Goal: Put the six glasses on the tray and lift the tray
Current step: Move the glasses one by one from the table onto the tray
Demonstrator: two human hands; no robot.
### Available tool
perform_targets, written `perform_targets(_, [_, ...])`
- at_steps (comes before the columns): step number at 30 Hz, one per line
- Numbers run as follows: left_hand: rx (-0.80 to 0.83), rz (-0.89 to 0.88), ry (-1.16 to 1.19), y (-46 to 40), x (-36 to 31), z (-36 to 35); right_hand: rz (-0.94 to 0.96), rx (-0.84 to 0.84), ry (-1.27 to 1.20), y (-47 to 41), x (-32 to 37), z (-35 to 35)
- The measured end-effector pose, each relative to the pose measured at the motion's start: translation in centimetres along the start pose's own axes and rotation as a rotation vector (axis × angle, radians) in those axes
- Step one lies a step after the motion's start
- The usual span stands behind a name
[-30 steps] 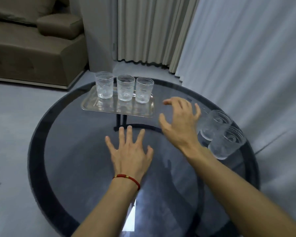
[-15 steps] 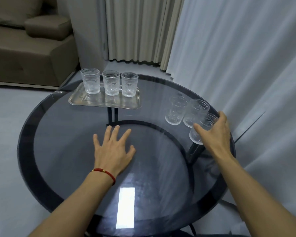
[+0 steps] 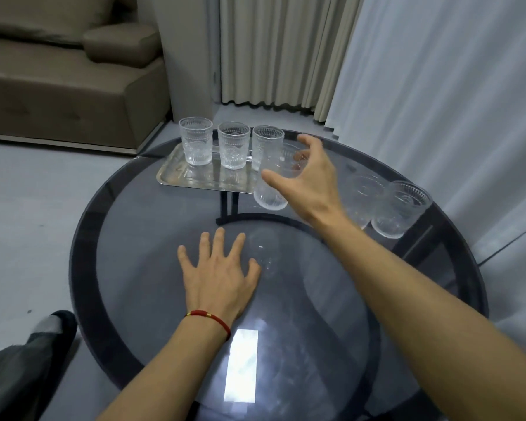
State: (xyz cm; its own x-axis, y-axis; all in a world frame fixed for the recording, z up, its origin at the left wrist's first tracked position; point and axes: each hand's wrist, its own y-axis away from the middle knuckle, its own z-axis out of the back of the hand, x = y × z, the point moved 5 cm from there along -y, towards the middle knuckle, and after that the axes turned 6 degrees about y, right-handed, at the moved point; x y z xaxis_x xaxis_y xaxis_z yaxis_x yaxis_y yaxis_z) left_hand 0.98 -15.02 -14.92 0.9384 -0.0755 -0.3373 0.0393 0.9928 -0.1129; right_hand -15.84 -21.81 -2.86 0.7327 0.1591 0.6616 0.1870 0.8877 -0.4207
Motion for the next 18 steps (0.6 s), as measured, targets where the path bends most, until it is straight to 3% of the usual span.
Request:
perform_targets(9, [-0.033,-0.009,-0.019,-0.2,-0.2,-0.3,-0.112,0.053,0.064,-8.3,-0.8,-9.8])
perform_targets(18, [-0.025,-0.009,-0.027,-0.3,-0.4,-0.6,-0.112,0.148,0.131,-8.7,-1.6,-11.4])
